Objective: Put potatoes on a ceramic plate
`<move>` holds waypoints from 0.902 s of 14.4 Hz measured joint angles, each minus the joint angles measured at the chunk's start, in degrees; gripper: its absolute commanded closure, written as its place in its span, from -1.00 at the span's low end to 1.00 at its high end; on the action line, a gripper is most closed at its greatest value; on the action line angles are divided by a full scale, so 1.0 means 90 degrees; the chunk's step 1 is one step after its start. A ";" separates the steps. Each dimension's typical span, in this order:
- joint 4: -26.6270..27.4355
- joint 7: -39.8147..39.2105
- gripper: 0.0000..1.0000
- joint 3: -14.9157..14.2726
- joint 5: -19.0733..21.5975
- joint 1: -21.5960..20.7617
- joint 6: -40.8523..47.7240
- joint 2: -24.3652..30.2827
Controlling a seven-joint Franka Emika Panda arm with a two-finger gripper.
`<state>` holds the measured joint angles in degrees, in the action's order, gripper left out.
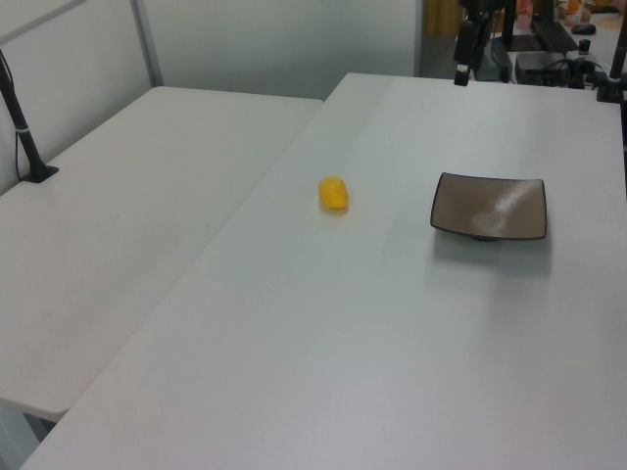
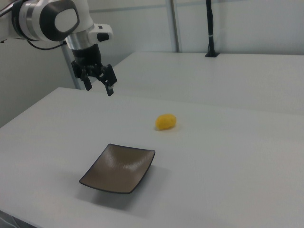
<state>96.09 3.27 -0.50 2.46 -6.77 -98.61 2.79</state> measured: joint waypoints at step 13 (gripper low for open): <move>0.0055 0.2031 -1.00 -0.0005 0.0186 0.0058 -0.1019 -0.0292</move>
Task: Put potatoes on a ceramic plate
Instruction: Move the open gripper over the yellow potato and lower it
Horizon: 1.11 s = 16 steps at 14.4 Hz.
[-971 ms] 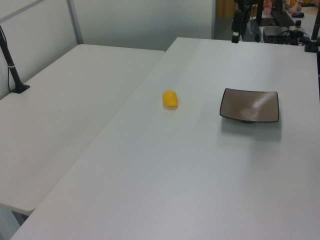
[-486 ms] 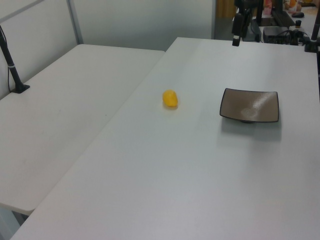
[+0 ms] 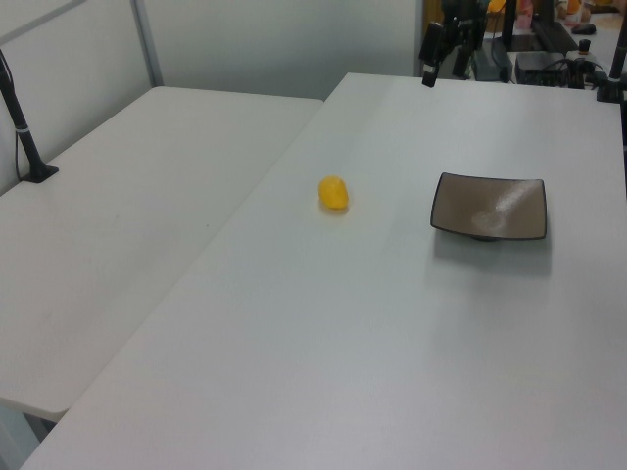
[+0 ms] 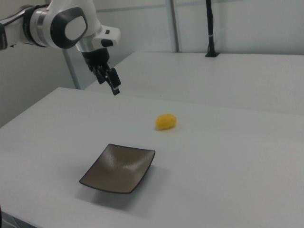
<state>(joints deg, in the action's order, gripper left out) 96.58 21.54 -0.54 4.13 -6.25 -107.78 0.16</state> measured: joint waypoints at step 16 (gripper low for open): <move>-0.3420 0.0183 -1.00 -0.0025 0.0075 0.0420 0.0620 -0.3270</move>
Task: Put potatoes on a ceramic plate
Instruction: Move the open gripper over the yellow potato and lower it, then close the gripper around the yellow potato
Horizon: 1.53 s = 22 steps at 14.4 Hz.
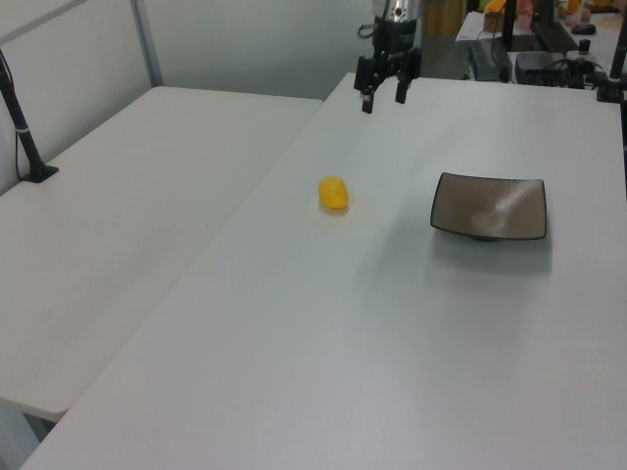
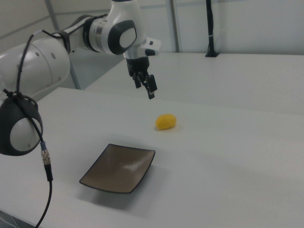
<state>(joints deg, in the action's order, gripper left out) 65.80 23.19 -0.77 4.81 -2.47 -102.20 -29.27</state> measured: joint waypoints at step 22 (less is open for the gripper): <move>-0.0131 0.2050 -1.00 0.0002 -0.1666 -0.0435 -0.3191 -0.1928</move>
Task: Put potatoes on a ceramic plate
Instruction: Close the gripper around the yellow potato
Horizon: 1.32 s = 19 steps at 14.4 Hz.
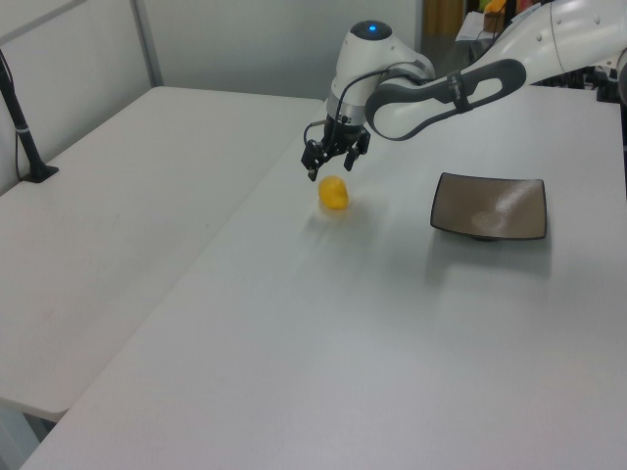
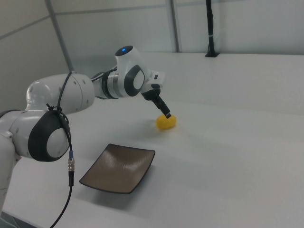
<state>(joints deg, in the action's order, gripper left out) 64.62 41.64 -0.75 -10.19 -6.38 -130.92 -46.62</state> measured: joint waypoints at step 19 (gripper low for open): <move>0.0287 0.0010 1.00 0.0000 -0.0517 -0.0043 -0.0214 -0.0246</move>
<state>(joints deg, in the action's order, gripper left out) 67.21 41.73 -0.75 -14.85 -6.77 -132.85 -48.84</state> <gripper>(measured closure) 0.374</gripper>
